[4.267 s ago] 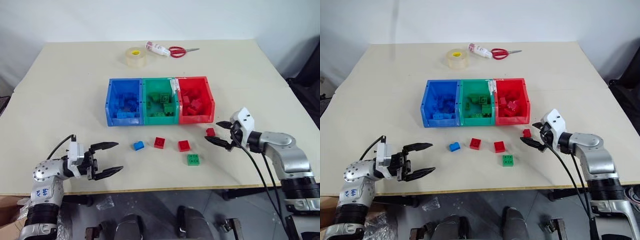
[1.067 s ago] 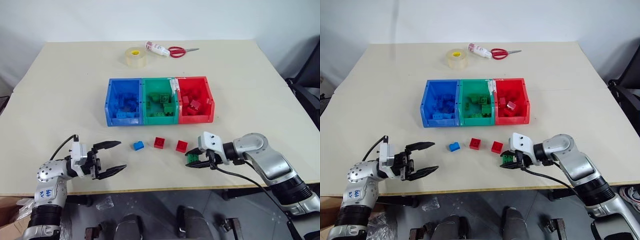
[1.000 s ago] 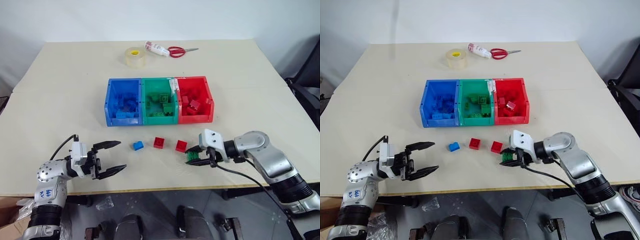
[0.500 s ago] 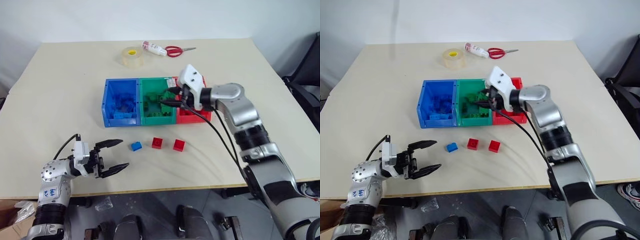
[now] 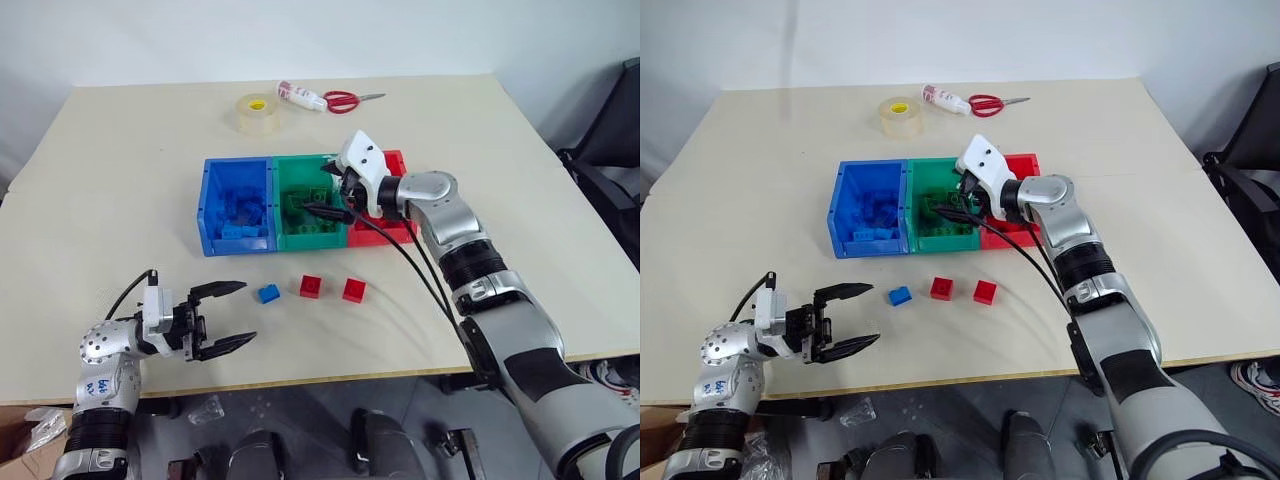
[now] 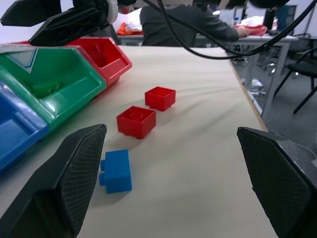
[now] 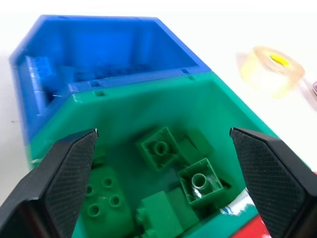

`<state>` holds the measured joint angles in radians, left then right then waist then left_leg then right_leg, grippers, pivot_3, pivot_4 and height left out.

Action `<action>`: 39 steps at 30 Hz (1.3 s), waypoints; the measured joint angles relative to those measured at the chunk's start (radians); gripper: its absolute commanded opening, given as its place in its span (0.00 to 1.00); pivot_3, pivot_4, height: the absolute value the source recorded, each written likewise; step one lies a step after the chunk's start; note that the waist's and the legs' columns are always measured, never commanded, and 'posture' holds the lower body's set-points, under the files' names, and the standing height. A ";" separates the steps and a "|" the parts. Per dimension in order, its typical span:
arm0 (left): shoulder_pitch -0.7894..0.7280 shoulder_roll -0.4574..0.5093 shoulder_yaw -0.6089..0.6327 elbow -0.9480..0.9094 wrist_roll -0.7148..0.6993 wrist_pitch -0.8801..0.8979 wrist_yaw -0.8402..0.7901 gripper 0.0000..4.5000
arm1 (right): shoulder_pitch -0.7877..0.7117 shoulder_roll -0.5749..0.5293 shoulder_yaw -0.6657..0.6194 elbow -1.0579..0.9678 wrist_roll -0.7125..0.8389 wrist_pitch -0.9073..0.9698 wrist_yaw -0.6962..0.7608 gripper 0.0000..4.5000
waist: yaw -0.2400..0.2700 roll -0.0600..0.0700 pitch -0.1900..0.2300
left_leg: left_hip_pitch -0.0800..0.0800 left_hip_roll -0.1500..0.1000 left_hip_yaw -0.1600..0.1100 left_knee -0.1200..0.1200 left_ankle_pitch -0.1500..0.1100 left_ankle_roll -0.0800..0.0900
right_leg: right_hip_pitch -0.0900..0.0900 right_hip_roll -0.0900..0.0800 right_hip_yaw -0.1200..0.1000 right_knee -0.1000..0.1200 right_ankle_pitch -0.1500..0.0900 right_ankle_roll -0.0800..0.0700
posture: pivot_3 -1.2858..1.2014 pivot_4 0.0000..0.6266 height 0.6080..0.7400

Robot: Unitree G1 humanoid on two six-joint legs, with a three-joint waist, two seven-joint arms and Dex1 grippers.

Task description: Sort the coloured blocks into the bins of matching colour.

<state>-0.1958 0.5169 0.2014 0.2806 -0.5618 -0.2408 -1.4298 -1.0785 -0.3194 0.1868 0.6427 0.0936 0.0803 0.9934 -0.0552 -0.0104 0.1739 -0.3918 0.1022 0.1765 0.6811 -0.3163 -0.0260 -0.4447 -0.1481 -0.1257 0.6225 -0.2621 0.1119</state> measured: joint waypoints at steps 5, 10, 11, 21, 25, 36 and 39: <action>-0.023 0.014 0.015 0.016 -0.006 0.000 -0.041 1.00 | 0.278 -0.174 -0.024 -0.372 0.123 0.134 0.172 0.99 | 0.022 0.000 0.000 | -0.001 0.000 0.000 0.001 -0.001 0.001 | 0.000 0.000 0.000 -0.001 0.000 0.000 | 0.52 0.24 1.00; -0.059 0.005 0.016 0.055 -0.026 0.005 -0.070 1.00 | 0.569 -0.387 -0.167 -0.669 0.276 0.285 0.250 0.99 | 0.031 0.000 0.000 | 0.000 0.000 -0.001 0.001 -0.001 0.001 | 0.001 0.000 -0.001 -0.001 0.000 0.000 | 0.52 0.24 1.00; -0.063 0.007 0.020 0.061 -0.029 0.007 -0.070 1.00 | 0.619 -0.424 -0.203 -0.701 0.295 0.311 0.252 0.99 | 0.031 0.000 0.000 | 0.000 0.000 -0.001 0.002 -0.001 0.001 | 0.001 0.000 0.000 -0.001 0.000 0.000 | 0.52 0.24 1.00; -0.114 0.009 0.014 0.127 -0.031 0.015 -0.071 1.00 | 0.981 -0.577 -0.465 -0.859 0.344 0.382 0.192 0.99 | 0.027 -0.001 0.000 | 0.002 0.000 -0.001 0.002 -0.001 0.001 | 0.001 0.000 0.001 -0.003 0.000 0.000 | 0.52 0.24 1.00; -0.133 0.008 0.006 0.134 -0.030 0.015 -0.071 1.00 | 0.950 -0.565 -0.434 -0.900 0.353 0.401 0.146 0.99 | 0.027 -0.001 0.000 | 0.002 0.000 -0.001 0.002 -0.001 0.001 | 0.001 0.000 0.001 -0.003 0.000 0.000 | 0.52 0.24 1.00; -0.098 -0.007 -0.006 0.094 -0.031 0.018 -0.069 1.00 | 0.687 -0.338 -0.088 -0.808 0.234 0.397 0.014 0.99 | 0.027 -0.001 0.000 | 0.000 -0.001 -0.001 0.002 -0.001 0.001 | 0.001 0.000 0.000 -0.001 0.000 0.000 | 0.52 0.24 1.00; -0.069 -0.008 -0.003 0.075 -0.030 0.019 -0.063 1.00 | 0.626 -0.269 -0.030 -0.724 0.184 0.373 -0.015 0.99 | 0.027 -0.001 0.000 | 0.000 0.000 -0.001 0.002 -0.001 0.001 | 0.001 0.000 0.000 -0.001 0.000 0.000 | 0.52 0.24 1.00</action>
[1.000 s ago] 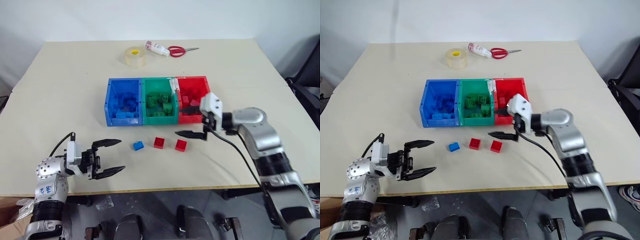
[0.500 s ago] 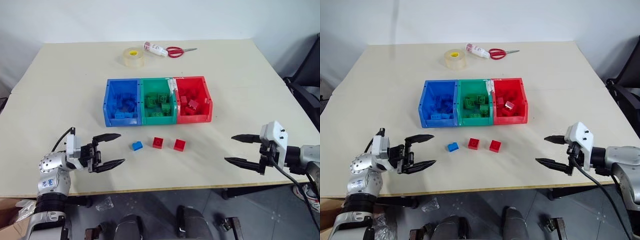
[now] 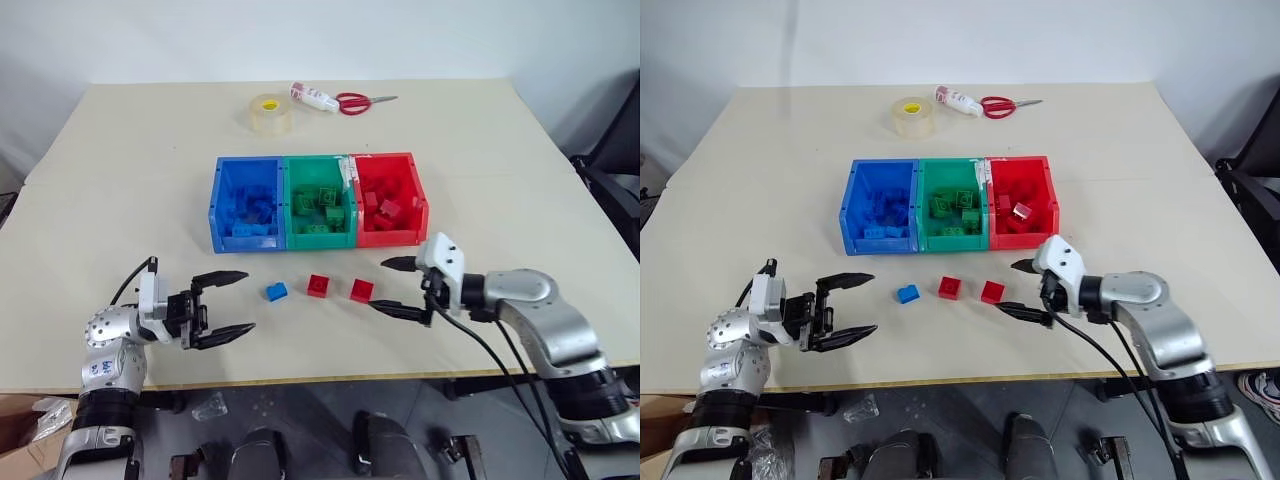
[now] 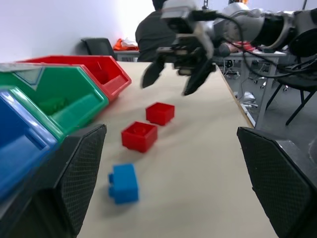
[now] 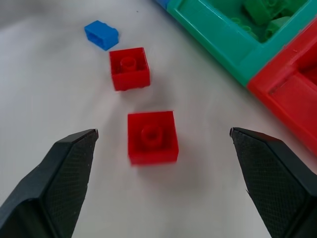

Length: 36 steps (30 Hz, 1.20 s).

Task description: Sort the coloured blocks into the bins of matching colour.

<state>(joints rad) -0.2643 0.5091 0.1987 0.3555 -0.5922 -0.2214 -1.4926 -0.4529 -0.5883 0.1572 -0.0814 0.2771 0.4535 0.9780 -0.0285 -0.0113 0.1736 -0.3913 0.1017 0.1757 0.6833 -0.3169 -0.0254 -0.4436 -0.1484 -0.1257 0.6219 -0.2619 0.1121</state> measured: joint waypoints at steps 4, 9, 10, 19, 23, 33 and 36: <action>0.018 0.000 0.009 -0.034 0.000 0.001 0.019 1.00 | -0.013 0.044 0.058 0.063 -0.042 -0.022 -0.011 0.99 | 0.002 0.000 0.000 | 0.000 0.000 0.000 0.000 0.000 0.000 | 0.000 0.000 0.000 0.000 0.000 0.000 | 0.52 0.24 1.00; 0.038 -0.001 0.018 -0.048 0.000 0.002 0.032 1.00 | -0.013 0.063 0.072 0.090 -0.062 -0.039 -0.015 0.64 | 0.000 0.000 0.000 | 0.000 0.000 0.000 0.000 0.000 0.000 | 0.000 0.000 -0.001 0.000 0.000 0.000 | 0.52 0.24 1.00; 0.038 -0.001 0.018 -0.050 0.000 0.002 0.034 1.00 | -0.014 0.067 0.072 0.089 -0.063 -0.039 -0.015 0.57 | 0.000 0.000 0.000 | 0.000 0.000 0.000 0.000 0.000 0.000 | 0.000 0.000 0.000 0.000 0.000 0.000 | 0.52 0.24 1.00; 0.032 -0.010 0.018 -0.061 0.000 0.002 0.037 1.00 | -0.025 0.073 0.033 0.024 -0.039 -0.021 -0.019 0.33 | 0.000 0.000 0.000 | 0.000 0.000 0.000 0.000 0.000 0.000 | 0.000 0.000 0.000 0.000 0.000 0.000 | 0.52 0.24 1.00; 0.015 -0.022 0.017 -0.041 0.001 0.001 0.032 1.00 | -0.118 0.065 -0.022 0.036 -0.029 -0.011 -0.045 0.33 | 0.000 0.000 0.000 | 0.000 0.000 0.000 0.000 0.000 0.000 | 0.000 0.000 0.000 0.000 0.000 0.000 | 0.52 0.24 1.00; -0.022 -0.051 0.001 -0.014 0.009 -0.010 0.028 1.00 | -0.509 0.128 -0.116 0.570 -0.112 -0.234 -0.204 0.54 | -0.011 0.001 0.000 | 0.000 0.000 0.001 -0.001 0.000 0.000 | 0.000 0.000 0.000 0.000 0.000 0.000 | 0.52 0.24 1.00; -0.023 -0.052 -0.002 -0.004 0.009 -0.010 0.028 1.00 | -0.580 0.147 -0.117 0.722 -0.146 -0.327 -0.237 0.77 | -0.015 0.001 0.000 | 0.000 0.000 0.001 -0.001 0.000 0.000 | 0.000 0.000 0.000 0.000 0.000 0.000 | 0.52 0.24 1.00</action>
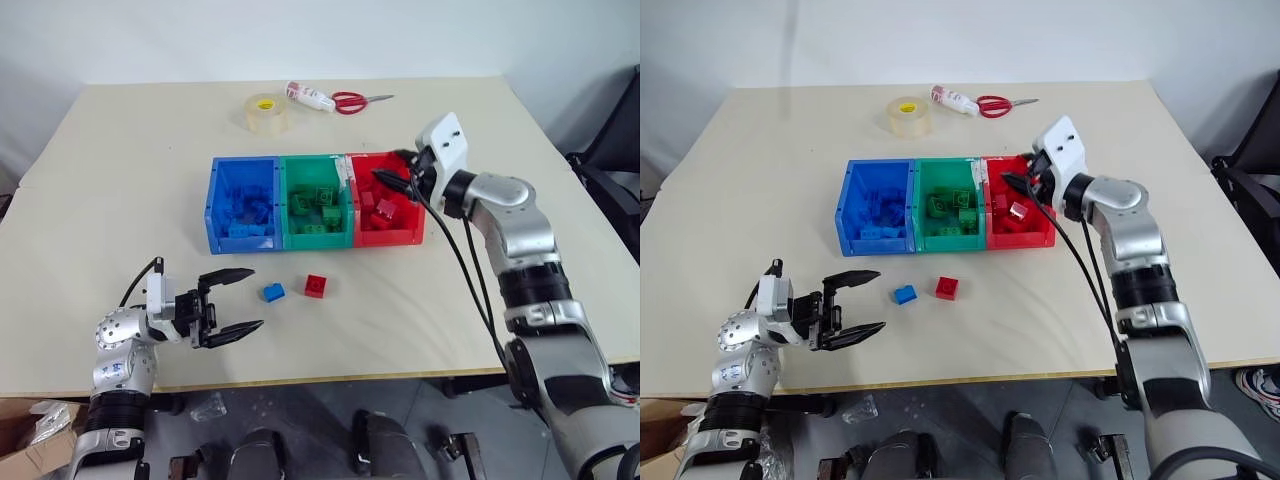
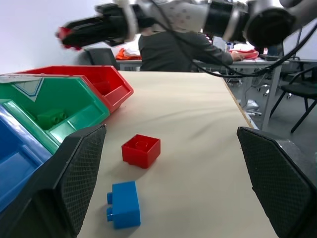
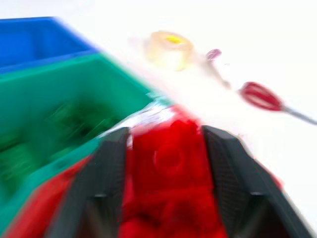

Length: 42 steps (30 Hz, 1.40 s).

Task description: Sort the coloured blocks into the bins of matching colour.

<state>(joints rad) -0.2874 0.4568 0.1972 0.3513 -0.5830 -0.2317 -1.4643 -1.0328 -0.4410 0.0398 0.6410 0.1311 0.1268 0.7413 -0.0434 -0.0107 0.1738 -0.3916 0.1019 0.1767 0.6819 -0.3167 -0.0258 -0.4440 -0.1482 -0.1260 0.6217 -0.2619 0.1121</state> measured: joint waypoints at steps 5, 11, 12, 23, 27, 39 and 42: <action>0.001 0.000 0.000 0.003 0.000 -0.001 0.000 1.00 | -0.007 0.019 0.000 0.076 -0.022 -0.063 0.003 1.00 | -0.005 0.000 0.000 | 0.000 0.000 0.000 0.000 0.000 0.000 | 0.000 0.000 0.000 0.000 0.000 0.000 | 0.52 0.24 1.00; 0.006 0.002 0.001 0.002 0.000 -0.001 0.000 1.00 | 0.077 -0.013 -0.003 -0.051 0.003 -0.047 0.100 1.00 | -0.010 0.000 0.000 | 0.000 0.000 0.000 -0.001 0.000 0.000 | 0.000 0.000 0.000 0.000 0.000 0.000 | 0.52 0.24 1.00; 0.009 0.004 0.003 0.003 0.000 -0.001 0.000 1.00 | 0.117 -0.026 -0.003 -0.109 0.019 -0.032 0.139 1.00 | -0.009 0.000 0.000 | 0.000 0.000 0.000 0.000 0.000 0.000 | 0.000 0.000 0.000 0.000 0.000 0.000 | 0.52 0.24 1.00; -0.015 0.016 -0.005 0.021 0.000 0.001 -0.024 1.00 | 0.673 -0.362 -0.082 -0.722 0.214 0.283 0.396 1.00 | 0.016 0.000 0.000 | 0.000 0.000 -0.001 0.001 0.000 0.001 | 0.000 0.000 0.001 -0.001 0.000 0.000 | 0.52 0.24 1.00; -0.013 0.023 0.001 0.025 0.000 0.001 -0.033 1.00 | 0.853 -0.463 -0.210 -0.799 0.254 0.326 0.417 1.00 | 0.018 0.000 0.000 | 0.000 0.000 -0.001 0.001 0.000 0.001 | 0.001 0.000 0.000 -0.001 0.000 0.000 | 0.52 0.24 1.00; -0.013 0.029 0.000 0.044 0.000 0.003 -0.035 1.00 | 0.869 -0.479 -0.193 -0.952 0.290 0.390 0.374 1.00 | 0.016 0.000 0.000 | 0.001 0.000 -0.001 0.001 0.000 0.000 | 0.001 0.000 0.001 -0.003 0.000 0.000 | 0.52 0.24 1.00; -0.006 0.027 -0.001 0.039 -0.001 0.003 -0.035 1.00 | 0.804 -0.411 -0.088 -0.977 0.287 0.425 0.339 1.00 | 0.015 0.000 0.000 | 0.001 0.000 -0.001 0.001 0.000 0.000 | 0.001 0.000 0.001 -0.002 0.000 0.000 | 0.52 0.24 1.00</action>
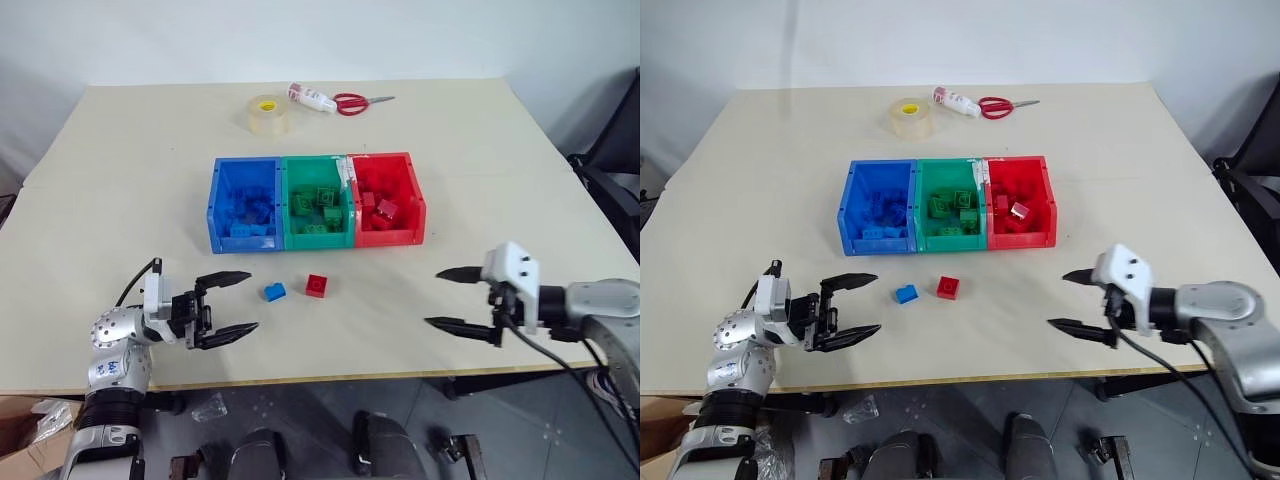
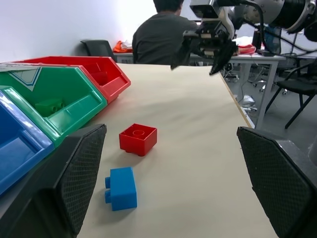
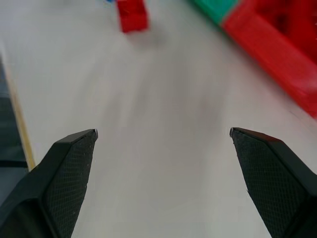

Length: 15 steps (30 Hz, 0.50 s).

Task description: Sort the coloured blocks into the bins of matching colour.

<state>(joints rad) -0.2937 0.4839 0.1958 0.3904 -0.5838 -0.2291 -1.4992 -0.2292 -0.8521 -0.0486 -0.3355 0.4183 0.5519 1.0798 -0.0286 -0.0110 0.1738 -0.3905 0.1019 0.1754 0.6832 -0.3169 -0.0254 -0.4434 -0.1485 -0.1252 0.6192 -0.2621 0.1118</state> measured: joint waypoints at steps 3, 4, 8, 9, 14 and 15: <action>0.013 0.000 0.001 -0.013 0.000 0.000 0.000 1.00 | -0.082 0.074 0.104 0.002 -0.017 0.014 -0.028 1.00 | 0.001 0.000 0.000 | 0.000 0.000 0.000 0.000 0.000 0.000 | 0.000 0.000 0.000 0.001 0.000 0.000 | 0.52 0.24 1.00; 0.021 0.001 0.002 -0.023 -0.001 0.000 0.000 1.00 | -0.119 0.107 0.143 0.018 -0.035 0.012 -0.038 1.00 | 0.000 0.000 0.000 | 0.000 0.000 0.000 0.000 0.000 0.000 | 0.000 0.000 0.000 0.001 0.000 0.000 | 0.52 0.24 1.00; 0.037 0.001 0.003 -0.036 -0.001 0.002 0.003 1.00 | -0.270 0.261 0.287 0.149 -0.126 -0.011 -0.100 1.00 | -0.001 0.000 0.000 | 0.000 0.000 0.000 0.000 0.000 0.000 | 0.000 0.000 -0.001 0.003 0.000 0.000 | 0.52 0.24 1.00; 0.042 0.002 0.005 -0.042 -0.001 0.002 0.006 1.00 | -0.301 0.294 0.308 0.185 -0.148 -0.017 -0.116 1.00 | 0.000 0.000 0.000 | -0.001 0.000 0.000 0.000 0.000 0.000 | 0.000 0.000 -0.001 0.003 0.000 0.000 | 0.52 0.24 1.00; 0.072 0.003 0.016 -0.075 -0.001 0.003 0.030 1.00 | -0.404 0.411 0.376 0.341 -0.223 -0.083 -0.144 1.00 | 0.001 0.000 0.000 | -0.002 0.000 0.000 0.000 0.000 0.000 | 0.000 0.000 -0.001 0.003 0.000 0.000 | 0.52 0.24 1.00; 0.078 0.003 0.021 -0.082 -0.001 0.003 0.036 1.00 | -0.418 0.425 0.394 0.372 -0.241 -0.097 -0.146 1.00 | 0.000 0.000 0.000 | -0.001 0.000 0.000 0.000 0.000 0.000 | 0.000 0.000 -0.001 0.003 0.000 0.000 | 0.52 0.24 1.00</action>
<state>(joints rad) -0.2156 0.4870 0.2167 0.3085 -0.5847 -0.2257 -1.4634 -0.6471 -0.4266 0.3453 0.0363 0.1775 0.4553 0.9338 -0.0288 -0.0114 0.1736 -0.3919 0.1019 0.1756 0.6834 -0.3171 -0.0251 -0.4437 -0.1484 -0.1266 0.6220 -0.2620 0.1119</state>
